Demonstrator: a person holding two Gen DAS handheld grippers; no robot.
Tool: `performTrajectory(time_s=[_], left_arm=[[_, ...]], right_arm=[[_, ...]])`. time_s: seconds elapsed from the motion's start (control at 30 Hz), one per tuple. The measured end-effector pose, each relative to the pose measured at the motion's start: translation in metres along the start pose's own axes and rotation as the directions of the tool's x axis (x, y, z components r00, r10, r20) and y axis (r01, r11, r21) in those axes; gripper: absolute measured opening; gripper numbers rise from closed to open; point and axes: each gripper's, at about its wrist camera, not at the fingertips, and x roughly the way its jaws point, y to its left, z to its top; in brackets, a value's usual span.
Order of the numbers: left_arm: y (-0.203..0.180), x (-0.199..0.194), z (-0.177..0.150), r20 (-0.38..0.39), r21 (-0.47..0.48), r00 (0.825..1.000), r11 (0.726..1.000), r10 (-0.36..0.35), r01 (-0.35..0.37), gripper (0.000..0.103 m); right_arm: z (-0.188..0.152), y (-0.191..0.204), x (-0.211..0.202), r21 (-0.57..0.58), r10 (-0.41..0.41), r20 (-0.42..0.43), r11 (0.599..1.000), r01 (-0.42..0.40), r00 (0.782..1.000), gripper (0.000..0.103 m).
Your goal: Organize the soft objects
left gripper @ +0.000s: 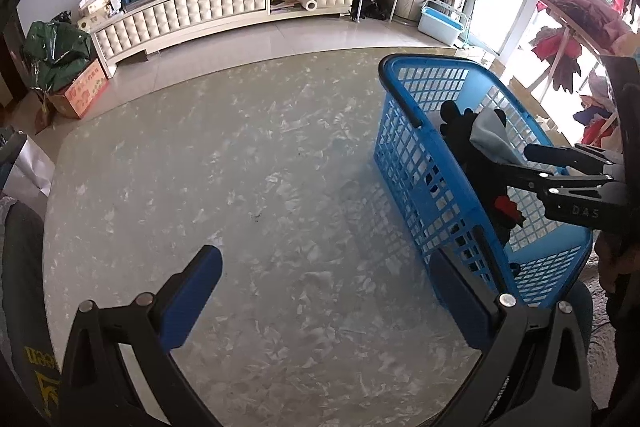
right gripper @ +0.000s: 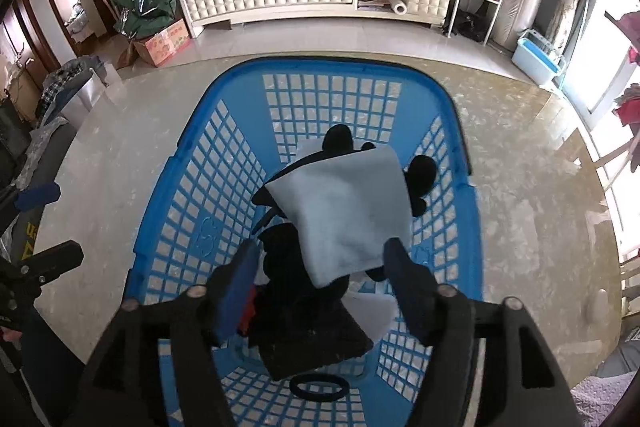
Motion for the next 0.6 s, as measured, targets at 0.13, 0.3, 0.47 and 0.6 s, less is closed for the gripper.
performTrajectory(time_s=[0.13, 0.3, 0.47, 0.6], left_arm=[[-0.006, -0.011, -0.003, 0.035, -0.003, 0.999, 1.0, -0.025, 0.025, 0.103], [-0.03, -0.03, -0.005, 0.111, 0.038, 0.993, 0.998, -0.045, 0.041, 0.103], [-0.055, -0.052, -0.01, 0.176, 0.076, 0.977, 0.991, -0.118, 0.106, 0.103], [-0.07, -0.072, -0.013, 0.21, 0.099, 0.966, 0.986, -0.15, 0.131, 0.103]], right_arm=[[-0.011, -0.004, -0.022, 0.029, 0.014, 0.038, 0.999, -0.015, 0.999, 0.081], [-0.029, -0.006, -0.056, 0.066, 0.002, 0.109, 0.998, -0.009, 0.994, 0.101], [-0.048, -0.011, -0.092, 0.102, -0.044, 0.183, 0.994, 0.026, 0.982, 0.103], [-0.065, -0.013, -0.122, 0.113, -0.126, 0.256, 0.989, 0.1, 0.958, 0.103]])
